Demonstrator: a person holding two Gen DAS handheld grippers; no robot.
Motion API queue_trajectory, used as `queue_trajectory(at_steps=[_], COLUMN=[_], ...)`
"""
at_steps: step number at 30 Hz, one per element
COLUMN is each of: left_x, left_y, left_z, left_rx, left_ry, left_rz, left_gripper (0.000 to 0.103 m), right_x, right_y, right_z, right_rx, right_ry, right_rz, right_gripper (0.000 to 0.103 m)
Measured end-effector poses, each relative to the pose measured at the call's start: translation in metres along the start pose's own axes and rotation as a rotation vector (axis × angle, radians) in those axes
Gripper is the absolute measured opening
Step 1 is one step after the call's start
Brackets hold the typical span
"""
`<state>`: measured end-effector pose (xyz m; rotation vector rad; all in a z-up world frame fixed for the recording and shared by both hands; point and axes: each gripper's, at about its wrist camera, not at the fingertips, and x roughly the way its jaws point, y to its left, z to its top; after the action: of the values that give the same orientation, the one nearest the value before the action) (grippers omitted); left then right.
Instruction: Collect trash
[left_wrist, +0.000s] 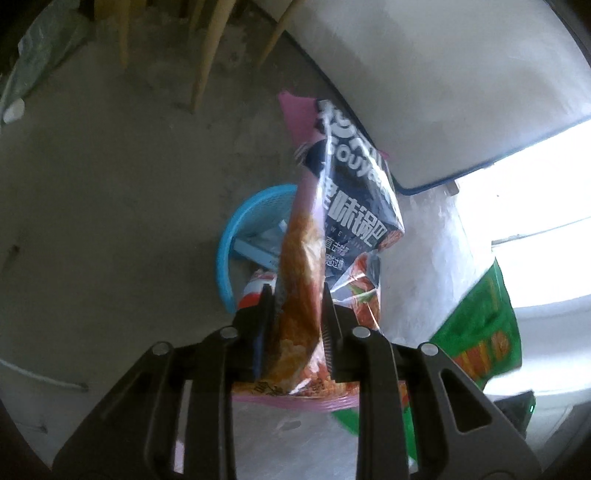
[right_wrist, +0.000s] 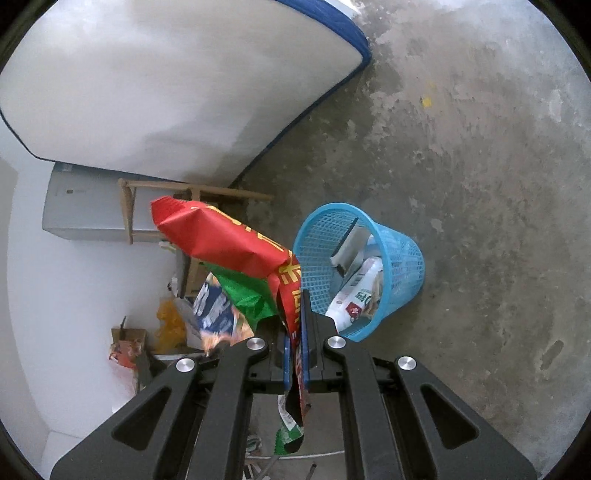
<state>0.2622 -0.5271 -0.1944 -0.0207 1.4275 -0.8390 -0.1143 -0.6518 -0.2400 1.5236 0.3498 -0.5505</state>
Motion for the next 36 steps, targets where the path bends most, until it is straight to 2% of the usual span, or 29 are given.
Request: queue_trajectory(at_steps=[1,4,6,9,14,18,20,23,25,26,27,28,30,34,36], left_x=[0.009,0.041,0.06,0.072,0.068,0.042,0.023,-0.012,-0.038,-0.051,-0.059,-0.075,-0.099,-0.154,-0.17], left_y=[0.0,0.004,0.014,0.026,0.037,0.043,0.048,0.05,0.047,0.045,0.044,0.043,0.041,0.039,0.038], left_z=[0.003,0.007,0.005,-0.001,-0.001,0.003,0.005,0.001,-0.005,-0.01,-0.012,-0.017,-0.024,-0.051,-0.052], left_rx=[-0.003,-0.043,-0.11,-0.158,-0.197,-0.236,-0.239,-0.218,-0.178,-0.155,-0.139,-0.115,-0.085,-0.004,0.028], left_ry=[0.009,0.064,0.117,0.152,0.147,0.081,0.043,0.001,-0.019,-0.026,-0.028,-0.033,-0.05,-0.112,-0.14], left_rz=[-0.002,-0.017,-0.018,-0.022,-0.014,0.006,0.015,0.013,0.008,0.009,0.008,-0.001,-0.015,-0.021,-0.02], left_gripper=[0.025,0.035,0.037,0.043,0.051,0.052,0.053,0.053,0.053,0.055,0.056,0.056,0.058,0.06,0.062], right_x=[0.005,0.018,0.025,0.047,0.095,0.147,0.179,0.22,0.238,0.241,0.241,0.239,0.232,0.206,0.19], right_y=[-0.003,-0.008,-0.006,0.001,0.033,0.057,0.064,0.06,0.054,0.052,0.052,0.053,0.058,0.075,0.084], right_z=[0.003,0.011,0.015,0.024,0.035,0.041,0.042,0.041,0.041,0.04,0.04,0.039,0.037,0.033,0.033], right_rx=[0.001,0.009,0.005,-0.002,-0.061,-0.124,-0.177,-0.227,-0.264,-0.284,-0.307,-0.318,-0.335,-0.426,-0.479], right_ry=[0.006,0.019,0.023,0.049,0.114,0.186,0.231,0.297,0.313,0.302,0.283,0.275,0.257,0.18,0.124], right_rz=[-0.008,-0.021,-0.021,-0.009,-0.012,-0.055,-0.123,-0.27,-0.382,-0.428,-0.465,-0.469,-0.468,-0.516,-0.551], right_gripper=[0.005,0.005,0.005,0.005,0.005,0.005,0.007,0.008,0.025,0.029,0.039,0.047,0.055,0.059,0.06])
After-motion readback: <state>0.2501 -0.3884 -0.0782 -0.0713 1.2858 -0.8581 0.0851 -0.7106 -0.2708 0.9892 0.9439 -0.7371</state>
